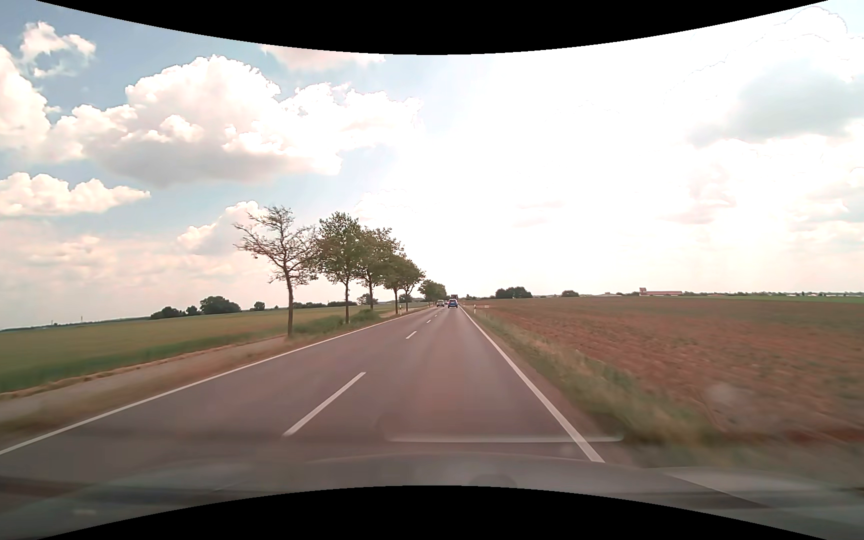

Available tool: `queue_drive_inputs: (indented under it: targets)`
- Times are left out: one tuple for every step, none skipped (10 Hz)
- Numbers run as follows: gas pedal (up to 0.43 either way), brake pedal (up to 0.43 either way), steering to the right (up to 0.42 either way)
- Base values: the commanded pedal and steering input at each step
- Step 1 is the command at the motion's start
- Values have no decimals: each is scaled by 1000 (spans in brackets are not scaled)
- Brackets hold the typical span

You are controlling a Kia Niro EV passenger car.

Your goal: Follow the waypoints while adhering to traffic rules and regulations

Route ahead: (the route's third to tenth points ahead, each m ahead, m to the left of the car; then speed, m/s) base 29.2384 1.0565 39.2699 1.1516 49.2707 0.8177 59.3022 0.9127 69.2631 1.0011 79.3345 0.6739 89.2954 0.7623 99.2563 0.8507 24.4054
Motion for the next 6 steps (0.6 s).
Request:
queue_drive_inputs:
  targets:
    - [177, 0, -3]
    - [169, 0, -2]
    - [157, 0, -1]
    - [118, 0, -1]
    - [87, 0, -1]
    - [67, 0, -1]
